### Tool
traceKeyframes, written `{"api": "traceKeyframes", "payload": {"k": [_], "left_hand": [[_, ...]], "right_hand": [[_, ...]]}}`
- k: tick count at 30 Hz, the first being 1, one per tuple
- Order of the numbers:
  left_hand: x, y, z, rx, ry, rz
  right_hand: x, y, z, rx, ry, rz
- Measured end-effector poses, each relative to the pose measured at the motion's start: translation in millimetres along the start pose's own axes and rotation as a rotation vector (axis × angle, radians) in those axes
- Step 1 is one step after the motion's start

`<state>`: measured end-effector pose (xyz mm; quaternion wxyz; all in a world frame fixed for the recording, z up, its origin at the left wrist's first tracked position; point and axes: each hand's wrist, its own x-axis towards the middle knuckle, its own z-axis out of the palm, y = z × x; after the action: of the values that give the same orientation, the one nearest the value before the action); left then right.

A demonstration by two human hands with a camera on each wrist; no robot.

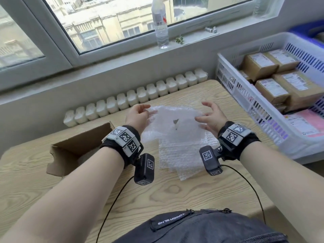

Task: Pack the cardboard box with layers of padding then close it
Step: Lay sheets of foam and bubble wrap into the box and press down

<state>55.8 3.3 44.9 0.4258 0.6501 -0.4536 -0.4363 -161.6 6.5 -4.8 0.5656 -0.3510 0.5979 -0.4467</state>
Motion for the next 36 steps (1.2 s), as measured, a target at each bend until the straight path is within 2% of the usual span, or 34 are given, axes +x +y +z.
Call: {"api": "traceKeyframes", "payload": {"k": [2,4,10,13,15,17,20,22,25,28,32,36], "left_hand": [[2,0,-2,0.008,0.006,-0.007],[3,1,-4,0.01,0.003,-0.015],[8,0,-8,0.038,0.002,0.017],[12,3,-15,0.022,0.017,0.023],[17,7,-25,-0.007,0.056,0.038],[23,13,-36,-0.018,0.092,0.065],[28,18,-52,-0.012,0.062,0.101],[28,20,-60,-0.014,0.019,0.1],[25,22,-67,-0.027,-0.003,0.094],[21,23,-74,-0.009,-0.006,0.118],[20,24,-89,0.231,0.009,0.23],[15,27,-103,0.506,0.049,0.377]], "right_hand": [[-3,-1,2,0.18,-0.002,0.129],[-6,-1,5,0.236,-0.05,0.205],[-13,6,12,0.102,-0.255,0.319],[-12,8,18,0.114,-0.158,0.315],[-11,11,20,0.019,-0.067,0.279],[-9,17,21,-0.1,-0.035,0.288],[-14,16,26,-0.374,-0.103,0.344],[-15,5,33,-0.391,-0.09,0.272],[-12,-13,43,-0.13,0.014,0.079],[-14,-23,53,0.0,-0.056,-0.045],[-18,-42,62,-0.264,0.051,-0.218],[-27,-62,65,-0.368,0.122,-0.316]]}}
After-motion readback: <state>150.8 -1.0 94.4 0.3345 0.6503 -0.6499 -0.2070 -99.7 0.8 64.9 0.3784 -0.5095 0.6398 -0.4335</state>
